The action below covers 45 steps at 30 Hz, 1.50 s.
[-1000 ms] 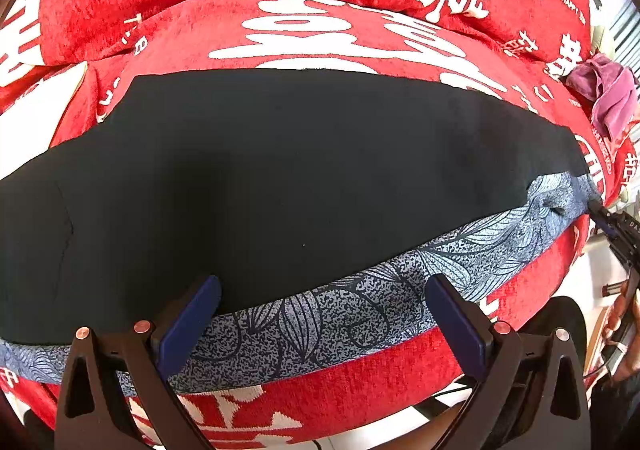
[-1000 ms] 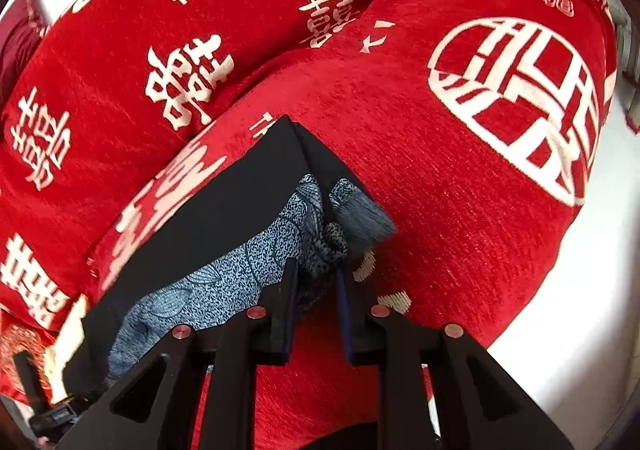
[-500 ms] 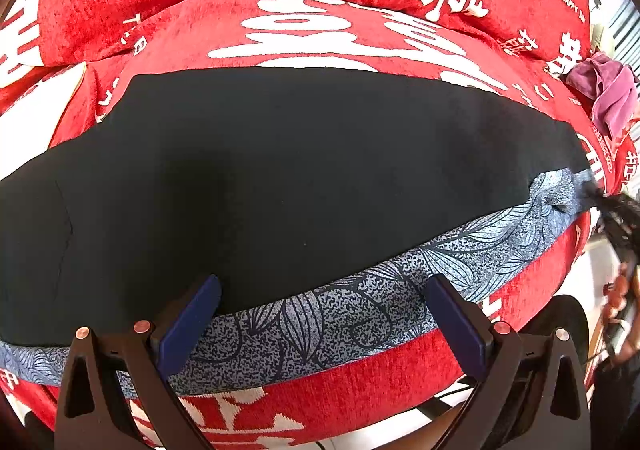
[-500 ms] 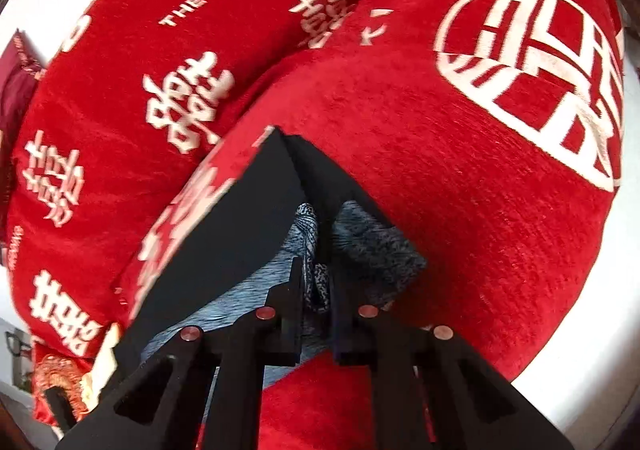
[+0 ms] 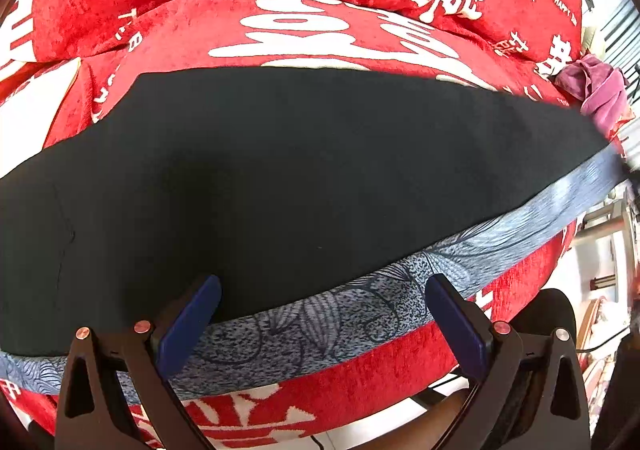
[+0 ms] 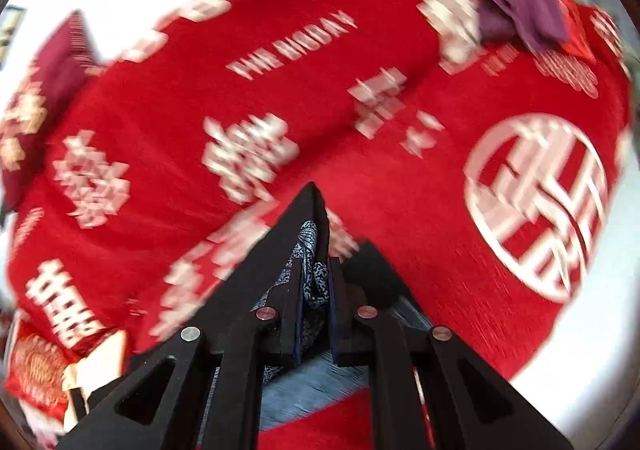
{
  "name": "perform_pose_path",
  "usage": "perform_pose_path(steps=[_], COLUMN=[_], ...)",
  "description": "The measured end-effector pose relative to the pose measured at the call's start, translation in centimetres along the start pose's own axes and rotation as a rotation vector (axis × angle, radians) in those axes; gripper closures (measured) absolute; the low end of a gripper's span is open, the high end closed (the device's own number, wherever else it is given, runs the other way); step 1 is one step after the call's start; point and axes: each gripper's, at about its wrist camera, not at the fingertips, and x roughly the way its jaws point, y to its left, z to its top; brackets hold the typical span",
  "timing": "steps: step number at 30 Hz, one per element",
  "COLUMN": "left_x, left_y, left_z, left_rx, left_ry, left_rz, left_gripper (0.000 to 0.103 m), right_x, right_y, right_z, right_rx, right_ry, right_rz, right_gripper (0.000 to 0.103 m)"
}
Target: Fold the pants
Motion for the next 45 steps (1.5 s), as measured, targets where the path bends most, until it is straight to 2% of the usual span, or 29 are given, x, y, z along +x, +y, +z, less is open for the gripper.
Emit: perform_pose_path(steps=[2,4,6,9,12,13,14,15,17,19,21,22,24,25,27,30,31,33,34,37,39,42,45], left_x=[0.1,0.3,0.3,0.0,0.2,0.4,0.4,0.2,-0.8,-1.5,-1.7,-1.4,-0.6,-0.1,0.7,1.9,1.5,1.0,0.8,-0.3,-0.6,0.1,1.8], left_y=[0.4,0.5,0.3,0.2,-0.1,-0.1,-0.3,-0.4,-0.6,-0.8,-1.2,-1.5,-2.2,-2.9,-3.5,-2.7,-2.1,-1.2,-0.5,1.9,2.5,1.3,0.2], left_z=[-0.1,-0.2,-0.2,-0.4,-0.3,-0.2,-0.2,-0.2,-0.2,0.1,0.7,1.1,1.6,1.7,1.7,1.0,0.6,0.0,-0.1,-0.3,0.5,2.7,4.3], left_rx=[-0.010,-0.004,0.013,0.017,0.020,0.023,0.026,0.025,0.024,0.022,0.013,0.005,0.007,0.023,0.053,0.040,0.046,0.044,0.028,-0.073,-0.133,-0.131,-0.111], left_ry=[0.006,0.008,0.010,0.010,0.014,0.015,0.013,0.009,-0.027,-0.057,-0.074,-0.073,-0.055,-0.047,-0.041,-0.010,-0.030,-0.036,-0.034,-0.051,-0.072,-0.073,-0.053], left_rz=[0.000,0.005,0.014,0.003,0.005,0.014,0.025,0.031,0.029,0.033,0.033,0.028,0.012,0.012,0.037,0.082,0.075,0.098,0.110,0.103,0.071,0.067,0.094], left_gripper=[0.001,0.001,0.001,0.001,0.001,0.001,0.001,0.001,0.001,0.001,0.001,0.001,0.001,0.001,0.001,0.001,0.001,0.001,0.001,0.001,0.001,0.001,0.001], right_x=[2.4,5.7,7.7,6.4,6.1,7.3,8.9,9.5,7.9,5.3,2.3,1.3,1.4,2.1,3.3,5.7,6.7,8.5,8.1,7.4,6.2,6.1,9.1], right_y=[-2.2,-3.7,-4.9,-4.0,-2.1,-2.1,-2.4,-2.4,-2.1,-1.6,-0.6,0.9,3.7,6.2,9.3,13.1,13.6,12.8,11.9,8.8,7.6,8.0,9.5], right_z=[-1.4,-2.8,-3.9,-3.8,-3.5,-3.7,-4.0,-4.2,-3.7,-3.2,-3.4,-4.1,-5.6,-7.2,-9.9,-14.2,-15.4,-16.7,-16.3,-13.7,-11.5,-8.0,-5.7], right_rx=[0.032,0.012,0.021,-0.008,-0.105,-0.127,-0.138,-0.138,-0.123,-0.109,-0.121,-0.156,-0.249,-0.336,-0.457,-0.651,-0.693,-0.761,-0.747,-0.646,-0.580,-0.543,-0.600], right_ry=[0.057,0.112,0.154,0.087,0.059,0.096,0.171,0.193,0.144,0.061,-0.049,-0.071,-0.028,0.028,0.103,0.186,0.233,0.302,0.281,0.271,0.207,0.118,0.084], right_rz=[-0.087,-0.169,-0.200,-0.210,-0.284,-0.315,-0.346,-0.350,-0.358,-0.397,-0.362,-0.308,-0.206,-0.118,-0.051,-0.035,-0.027,-0.088,-0.058,-0.151,-0.155,-0.099,-0.080], right_gripper=[0.092,0.092,0.092,0.092,0.092,0.091,0.090,0.090,0.077,0.050,0.033,0.029,0.029,0.029,0.029,0.029,0.029,0.029,0.026,0.024,0.024,0.022,0.020])
